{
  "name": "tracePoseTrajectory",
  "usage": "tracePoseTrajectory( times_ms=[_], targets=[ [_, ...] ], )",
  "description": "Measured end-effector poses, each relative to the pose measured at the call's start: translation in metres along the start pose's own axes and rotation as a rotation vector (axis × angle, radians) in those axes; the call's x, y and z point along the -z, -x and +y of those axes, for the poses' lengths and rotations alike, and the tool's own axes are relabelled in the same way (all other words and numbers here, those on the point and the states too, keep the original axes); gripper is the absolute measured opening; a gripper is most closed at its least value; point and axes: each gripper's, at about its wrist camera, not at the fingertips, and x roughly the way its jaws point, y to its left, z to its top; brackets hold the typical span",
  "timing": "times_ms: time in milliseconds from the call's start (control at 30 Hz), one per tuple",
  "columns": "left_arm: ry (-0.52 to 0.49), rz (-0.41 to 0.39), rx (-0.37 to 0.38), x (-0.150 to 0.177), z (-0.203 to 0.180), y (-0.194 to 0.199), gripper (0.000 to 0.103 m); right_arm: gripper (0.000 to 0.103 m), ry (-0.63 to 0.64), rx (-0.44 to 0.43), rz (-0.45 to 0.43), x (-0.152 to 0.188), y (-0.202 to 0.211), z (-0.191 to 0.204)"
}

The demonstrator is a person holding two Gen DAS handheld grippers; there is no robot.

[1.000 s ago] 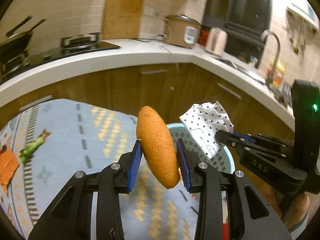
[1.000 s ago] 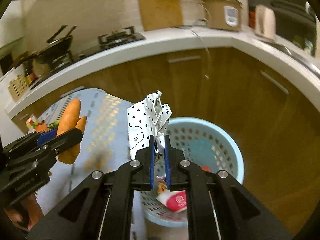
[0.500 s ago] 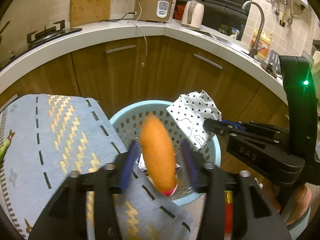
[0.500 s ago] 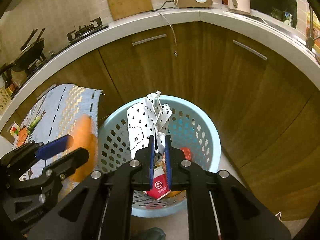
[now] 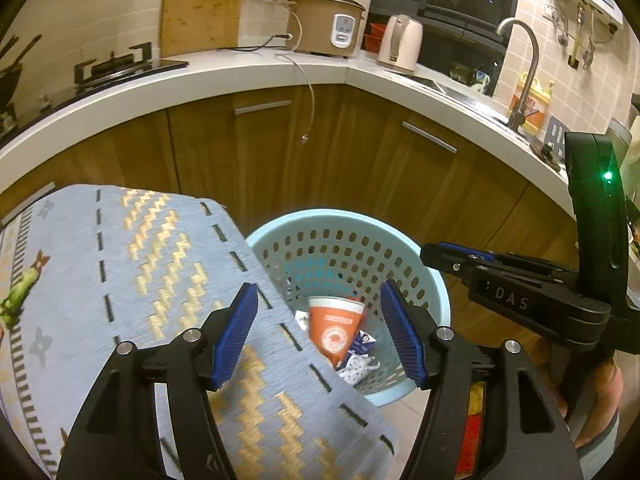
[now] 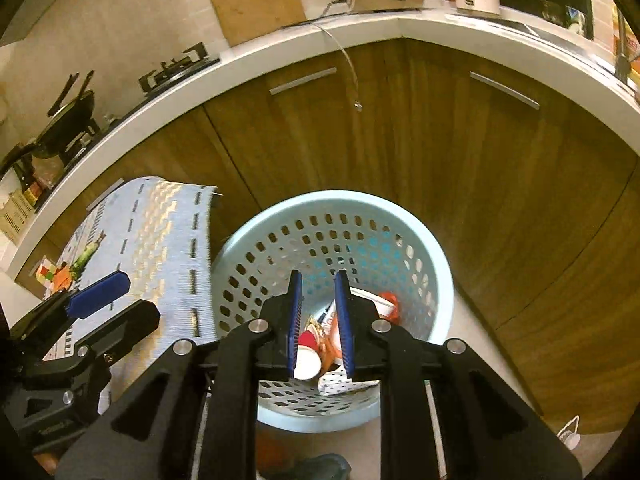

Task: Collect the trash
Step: 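Move both tools back over the table toward the orange packet and bok choy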

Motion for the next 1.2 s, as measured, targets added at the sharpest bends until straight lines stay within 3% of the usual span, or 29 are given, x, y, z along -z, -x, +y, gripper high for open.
tracePoseTrajectory(
  times_ms=[200, 333, 400, 500, 633, 767, 967, 1200],
  targets=[
    [0.064, -0.035, -0.029, 0.006, 0.027, 0.025, 0.062, 0.015, 0.064, -0.04, -0.007, -0.002, 0.003, 0.034],
    [0.119, -0.064, -0.062, 0.011, 0.054, 0.047, 0.062, 0.026, 0.118, -0.073, -0.009, -0.002, 0.003, 0.065],
    [0.148, -0.078, -0.083, 0.014, 0.07, 0.059, 0.063, 0.026, 0.154, -0.094, -0.012, -0.002, 0.003, 0.084],
    [0.204, -0.105, -0.135, 0.018, 0.1, 0.079, 0.067, 0.028, 0.2, -0.122, -0.011, -0.002, 0.002, 0.112],
    [0.291, -0.138, -0.212, 0.025, 0.146, 0.106, 0.067, 0.043, 0.276, -0.155, -0.018, -0.002, 0.001, 0.152],
    [0.377, -0.161, -0.31, 0.036, 0.193, 0.131, 0.07, 0.044, 0.361, -0.192, -0.023, 0.0, -0.001, 0.199],
    [0.487, -0.118, -0.46, 0.059, 0.262, 0.151, 0.07, 0.044, 0.415, -0.267, 0.026, -0.001, -0.023, 0.255],
    [0.554, -0.056, -0.472, 0.078, 0.318, 0.142, 0.075, 0.043, 0.417, -0.317, 0.137, 0.002, -0.069, 0.307]
  ],
)
